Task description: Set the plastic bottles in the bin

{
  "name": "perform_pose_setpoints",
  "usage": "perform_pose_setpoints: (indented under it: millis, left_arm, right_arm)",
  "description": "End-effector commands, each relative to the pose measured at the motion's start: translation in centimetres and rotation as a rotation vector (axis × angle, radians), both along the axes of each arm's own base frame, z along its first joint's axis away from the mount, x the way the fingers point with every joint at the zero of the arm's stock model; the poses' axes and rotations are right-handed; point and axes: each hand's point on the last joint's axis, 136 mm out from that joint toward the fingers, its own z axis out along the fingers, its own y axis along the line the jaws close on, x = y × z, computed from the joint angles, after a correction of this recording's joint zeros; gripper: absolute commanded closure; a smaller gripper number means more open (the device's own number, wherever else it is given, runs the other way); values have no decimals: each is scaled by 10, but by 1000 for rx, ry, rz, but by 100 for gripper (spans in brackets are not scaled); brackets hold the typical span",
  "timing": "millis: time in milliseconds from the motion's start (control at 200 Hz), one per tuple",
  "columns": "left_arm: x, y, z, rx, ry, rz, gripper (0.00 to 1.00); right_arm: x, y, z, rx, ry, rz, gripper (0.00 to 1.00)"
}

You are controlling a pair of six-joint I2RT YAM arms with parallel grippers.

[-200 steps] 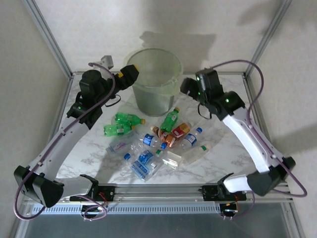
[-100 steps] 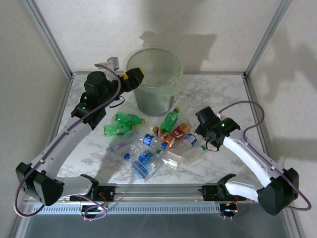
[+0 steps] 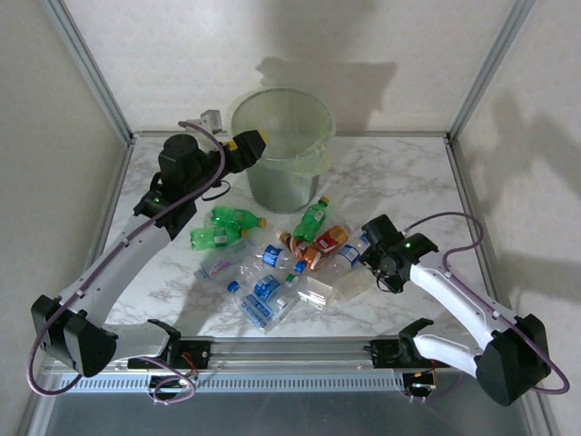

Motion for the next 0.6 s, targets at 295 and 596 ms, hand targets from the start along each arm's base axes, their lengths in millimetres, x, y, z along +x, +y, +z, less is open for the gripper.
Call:
perform_pose_setpoints:
  millis: [295, 596]
  left_arm:
    - [-2, -13, -7, -21, -2, -66, 18]
    - [-2, -16, -11, -20, 5, -80, 19]
  right_arm:
    - [27, -12, -32, 96, 8, -93, 30]
    - [28, -14, -53, 136, 45, -125, 33]
